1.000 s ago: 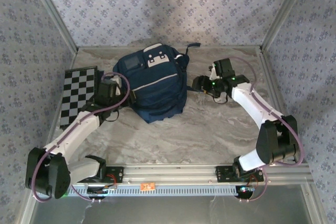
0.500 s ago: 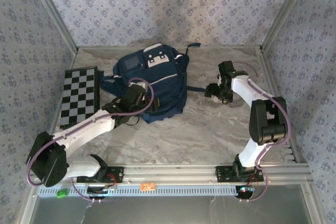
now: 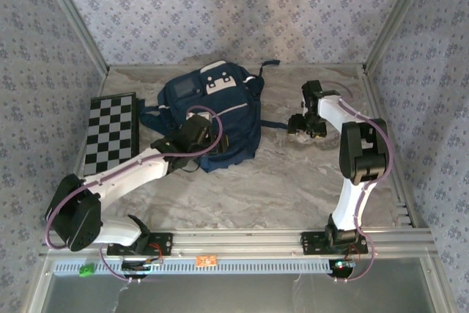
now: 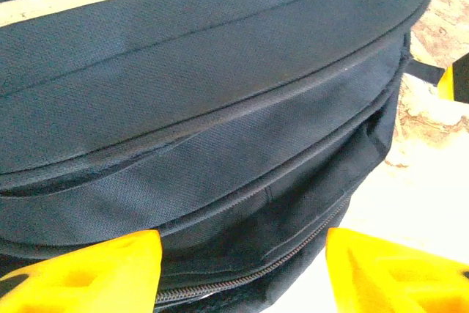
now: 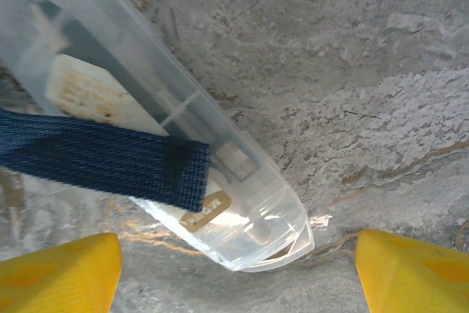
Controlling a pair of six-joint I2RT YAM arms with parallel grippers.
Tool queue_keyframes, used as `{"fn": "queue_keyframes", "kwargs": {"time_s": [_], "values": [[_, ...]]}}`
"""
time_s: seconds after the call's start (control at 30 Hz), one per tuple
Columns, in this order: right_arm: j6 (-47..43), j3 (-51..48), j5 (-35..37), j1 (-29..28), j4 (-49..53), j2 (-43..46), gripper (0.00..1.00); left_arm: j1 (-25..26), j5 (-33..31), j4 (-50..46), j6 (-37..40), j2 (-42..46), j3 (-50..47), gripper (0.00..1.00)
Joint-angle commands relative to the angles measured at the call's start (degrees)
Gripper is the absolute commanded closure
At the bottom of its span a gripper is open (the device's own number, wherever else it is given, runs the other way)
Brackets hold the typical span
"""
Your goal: Pack books, pencil case, and school supplies into a backpack
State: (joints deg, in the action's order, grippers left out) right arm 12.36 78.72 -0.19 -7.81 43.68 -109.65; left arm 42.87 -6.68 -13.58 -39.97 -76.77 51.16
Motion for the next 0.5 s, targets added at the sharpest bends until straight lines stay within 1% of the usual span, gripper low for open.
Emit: {"fn": "queue_keyframes", "kwargs": {"time_s": [0.0,0.13,0.3,0.4,0.47], "values": [[-2.8,3.8,2.8,0.0,4.6,-3.4,0.15,0.4,-1.7,-1.3,-0.1,-0.8,2.2,0.38],[-4.1,6.5,0.8,0.1,5.3,-6.3,0.16,0.4,-2.6,-2.4,0.0,-1.5,2.9,0.37],[-4.1,8.6,0.7,0.1,4.9,-8.6,0.22,0.3,-3.2,-3.5,0.5,-2.3,3.7,0.36],[-4.1,7.9,0.1,-0.1,4.2,-8.6,0.29,0.3,-3.4,-3.8,0.8,-2.4,3.9,0.35],[-3.1,6.4,-1.6,-0.1,3.2,-7.9,0.36,0.3,-3.2,-3.8,0.9,-2.7,4.1,0.35]]}}
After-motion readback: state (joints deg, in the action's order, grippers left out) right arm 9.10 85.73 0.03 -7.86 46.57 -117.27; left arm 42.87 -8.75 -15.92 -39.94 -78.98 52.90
